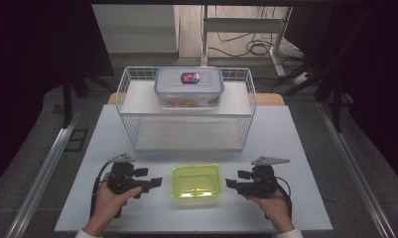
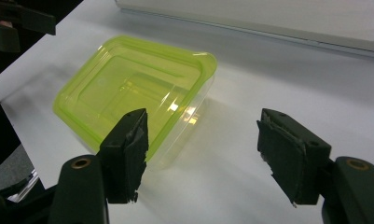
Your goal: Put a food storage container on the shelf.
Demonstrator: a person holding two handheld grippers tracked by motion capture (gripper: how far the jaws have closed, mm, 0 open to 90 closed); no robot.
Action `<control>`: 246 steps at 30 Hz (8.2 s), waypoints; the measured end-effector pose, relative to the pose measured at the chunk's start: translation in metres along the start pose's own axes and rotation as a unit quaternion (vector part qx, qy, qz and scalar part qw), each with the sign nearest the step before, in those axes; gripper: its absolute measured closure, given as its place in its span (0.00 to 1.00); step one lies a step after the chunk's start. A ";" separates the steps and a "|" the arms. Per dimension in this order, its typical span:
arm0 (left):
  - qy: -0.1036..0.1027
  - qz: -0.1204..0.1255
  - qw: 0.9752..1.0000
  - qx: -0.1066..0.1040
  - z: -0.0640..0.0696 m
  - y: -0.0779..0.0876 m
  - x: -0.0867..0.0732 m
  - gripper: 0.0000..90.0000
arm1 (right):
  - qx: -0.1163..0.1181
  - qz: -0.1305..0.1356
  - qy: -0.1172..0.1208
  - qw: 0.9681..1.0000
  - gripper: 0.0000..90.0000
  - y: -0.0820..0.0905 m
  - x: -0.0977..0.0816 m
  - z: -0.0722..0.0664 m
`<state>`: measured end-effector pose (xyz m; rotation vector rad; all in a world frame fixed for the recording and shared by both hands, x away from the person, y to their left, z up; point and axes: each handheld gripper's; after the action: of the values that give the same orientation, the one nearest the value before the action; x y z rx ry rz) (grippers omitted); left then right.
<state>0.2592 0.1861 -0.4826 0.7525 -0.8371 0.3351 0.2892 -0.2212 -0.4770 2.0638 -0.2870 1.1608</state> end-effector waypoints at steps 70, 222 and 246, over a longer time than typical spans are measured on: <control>0.084 -0.051 0.994 -0.045 0.001 -0.056 -0.011 0.67 | 0.076 -0.024 -0.128 0.989 0.79 -0.047 -0.013 0.005; -0.057 0.111 0.984 -0.124 0.036 0.039 0.212 0.91 | 0.124 0.158 0.020 0.979 0.90 0.021 0.214 -0.021; -0.029 0.111 0.988 -0.106 0.009 0.042 0.268 0.92 | 0.108 0.136 -0.009 0.985 0.90 -0.003 0.279 -0.019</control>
<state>0.4026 0.2042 -0.2531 0.4740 -0.9983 0.4164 0.4358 -0.1631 -0.2465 2.2765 -0.4839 1.3885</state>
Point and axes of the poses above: each handheld gripper's, and its own axes: y roughly backward along the jaws, x roughly out of its top, z roughly to its right, and after that the axes turned 10 degrees about z, right-handed
